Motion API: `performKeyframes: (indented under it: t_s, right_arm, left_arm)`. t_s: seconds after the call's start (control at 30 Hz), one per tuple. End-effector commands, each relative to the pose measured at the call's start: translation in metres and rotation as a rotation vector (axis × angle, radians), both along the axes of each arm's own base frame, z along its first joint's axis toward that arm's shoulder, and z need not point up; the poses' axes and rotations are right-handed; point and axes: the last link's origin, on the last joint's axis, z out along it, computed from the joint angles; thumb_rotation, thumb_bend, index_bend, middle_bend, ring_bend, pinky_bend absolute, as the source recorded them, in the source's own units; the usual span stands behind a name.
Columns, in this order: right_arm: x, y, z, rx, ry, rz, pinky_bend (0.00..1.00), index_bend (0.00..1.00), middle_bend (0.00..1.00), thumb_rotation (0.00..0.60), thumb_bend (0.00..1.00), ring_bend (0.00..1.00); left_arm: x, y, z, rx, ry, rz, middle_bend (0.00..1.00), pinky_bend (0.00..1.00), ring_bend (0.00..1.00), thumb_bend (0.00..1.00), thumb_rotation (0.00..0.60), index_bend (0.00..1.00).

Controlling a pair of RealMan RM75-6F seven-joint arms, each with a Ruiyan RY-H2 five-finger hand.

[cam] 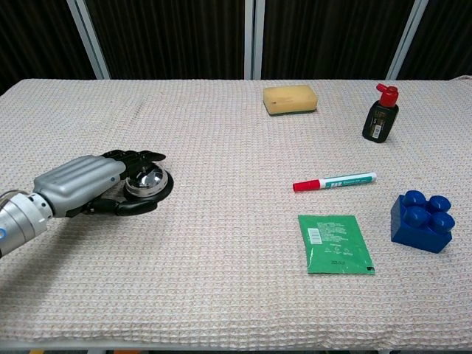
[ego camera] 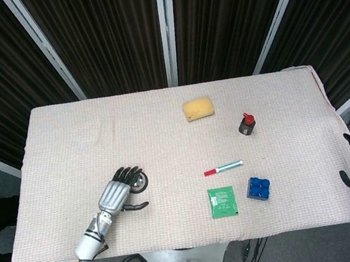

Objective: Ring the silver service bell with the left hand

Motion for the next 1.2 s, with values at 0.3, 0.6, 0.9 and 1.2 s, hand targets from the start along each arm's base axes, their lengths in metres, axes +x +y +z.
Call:
performKeyframes:
  t_s: [0.3, 0.6, 0.9, 1.2]
  right_arm:
    - [0.002, 0.0, -0.001, 0.004, 0.001, 0.005, 0.0, 0.0, 0.0, 0.6, 0.24, 0.0]
    - [0.0, 0.0, 0.0, 0.001, -0.001, -0.002, 0.0, 0.0, 0.0, 0.6, 0.24, 0.0]
    - [-0.001, 0.0, 0.0, 0.002, -0.005, -0.001, 0.0, 0.0, 0.0, 0.6, 0.24, 0.0]
    - [-0.001, 0.0, 0.0, -0.001, -0.004, -0.004, 0.0, 0.0, 0.0, 0.6, 0.24, 0.0]
  left_arm:
    - [0.014, 0.004, 0.007, 0.057, -0.047, -0.059, 0.0, 0.0, 0.0, 0.0, 0.0, 0.0]
    - [0.006, 0.0, -0.004, 0.006, 0.007, -0.035, 0.0, 0.0, 0.0, 0.0, 0.0, 0.0]
    - [0.02, 0.006, 0.005, 0.049, -0.037, -0.073, 0.0, 0.0, 0.0, 0.0, 0.0, 0.0]
    - [0.006, 0.0, -0.001, 0.021, -0.008, -0.031, 0.0, 0.0, 0.0, 0.0, 0.0, 0.0]
